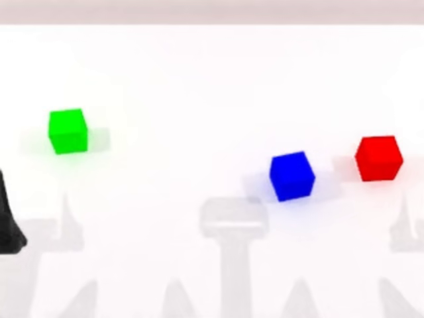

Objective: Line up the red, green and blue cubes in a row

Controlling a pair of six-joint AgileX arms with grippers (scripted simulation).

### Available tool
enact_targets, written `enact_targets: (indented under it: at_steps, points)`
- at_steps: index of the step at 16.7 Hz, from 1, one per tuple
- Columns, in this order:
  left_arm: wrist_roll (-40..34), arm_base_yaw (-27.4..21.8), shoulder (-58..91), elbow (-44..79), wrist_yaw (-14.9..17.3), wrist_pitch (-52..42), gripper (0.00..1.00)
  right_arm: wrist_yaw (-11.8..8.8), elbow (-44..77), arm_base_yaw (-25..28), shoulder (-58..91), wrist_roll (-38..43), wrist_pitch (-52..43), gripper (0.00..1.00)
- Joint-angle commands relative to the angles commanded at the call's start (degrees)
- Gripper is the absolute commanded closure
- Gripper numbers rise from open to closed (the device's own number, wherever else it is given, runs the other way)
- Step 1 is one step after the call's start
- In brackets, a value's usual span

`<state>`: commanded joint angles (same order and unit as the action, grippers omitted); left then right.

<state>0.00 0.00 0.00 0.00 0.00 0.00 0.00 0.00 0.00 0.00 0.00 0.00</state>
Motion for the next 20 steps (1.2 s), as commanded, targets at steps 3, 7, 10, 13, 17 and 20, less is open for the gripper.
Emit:
enact_targets:
  at_steps: [3,7,10,13,17,20]
  points:
    - [0.0,0.0,0.0,0.0,0.0,0.0,0.00,0.0,0.6,0.1,0.6,0.1,-0.4,0.00]
    - [0.0,0.0,0.0,0.0,0.0,0.0,0.00,-0.1,8.8,1.1,9.0,0.8,-6.2,0.00]
    - [0.0,0.0,0.0,0.0,0.0,0.0,0.00,0.0,20.4,2.2,21.6,1.8,-14.0,0.00]
    - [0.0,0.0,0.0,0.0,0.0,0.0,0.00,0.1,34.5,3.6,39.0,2.8,-23.6,0.00]
    - [0.0,0.0,0.0,0.0,0.0,0.0,0.00,0.3,54.3,5.7,65.6,4.1,-37.6,0.00]
    - [0.0,0.0,0.0,0.0,0.0,0.0,0.00,0.4,68.3,7.2,84.5,5.1,-47.8,0.00]
